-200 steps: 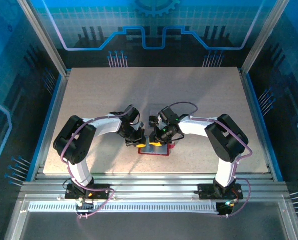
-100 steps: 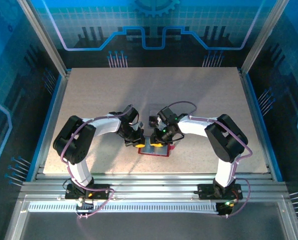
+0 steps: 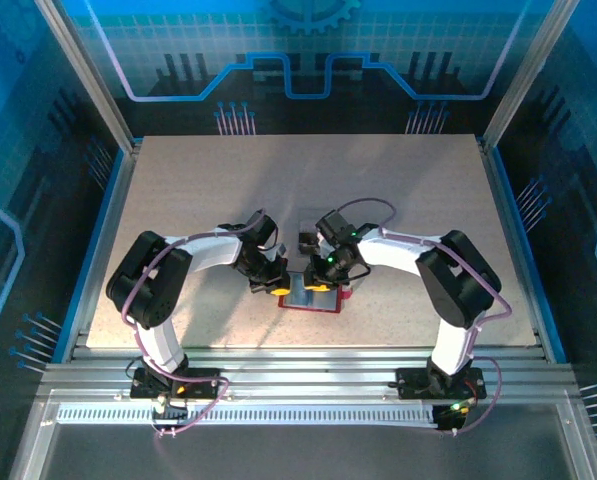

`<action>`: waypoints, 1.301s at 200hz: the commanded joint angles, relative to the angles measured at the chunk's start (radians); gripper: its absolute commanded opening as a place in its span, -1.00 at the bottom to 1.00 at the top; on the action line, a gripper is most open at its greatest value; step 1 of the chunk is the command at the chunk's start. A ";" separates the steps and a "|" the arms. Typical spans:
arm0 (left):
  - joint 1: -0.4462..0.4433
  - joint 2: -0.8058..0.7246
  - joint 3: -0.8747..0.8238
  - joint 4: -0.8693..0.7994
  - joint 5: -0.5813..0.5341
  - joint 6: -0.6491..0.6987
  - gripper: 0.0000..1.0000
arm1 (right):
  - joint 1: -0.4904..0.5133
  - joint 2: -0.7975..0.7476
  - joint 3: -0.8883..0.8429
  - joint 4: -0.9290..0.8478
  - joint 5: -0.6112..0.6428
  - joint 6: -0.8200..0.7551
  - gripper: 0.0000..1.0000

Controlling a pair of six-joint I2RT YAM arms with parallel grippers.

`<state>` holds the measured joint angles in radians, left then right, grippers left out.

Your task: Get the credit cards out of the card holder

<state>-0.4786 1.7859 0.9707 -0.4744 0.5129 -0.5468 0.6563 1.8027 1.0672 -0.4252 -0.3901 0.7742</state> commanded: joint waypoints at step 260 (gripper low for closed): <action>-0.001 0.034 0.027 -0.064 -0.007 0.027 -1.00 | -0.027 -0.027 -0.108 0.129 -0.064 0.082 -0.51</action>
<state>-0.4759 1.8099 0.9932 -0.4854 0.5354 -0.5465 0.6399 1.7653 0.9741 -0.3012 -0.4503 0.8497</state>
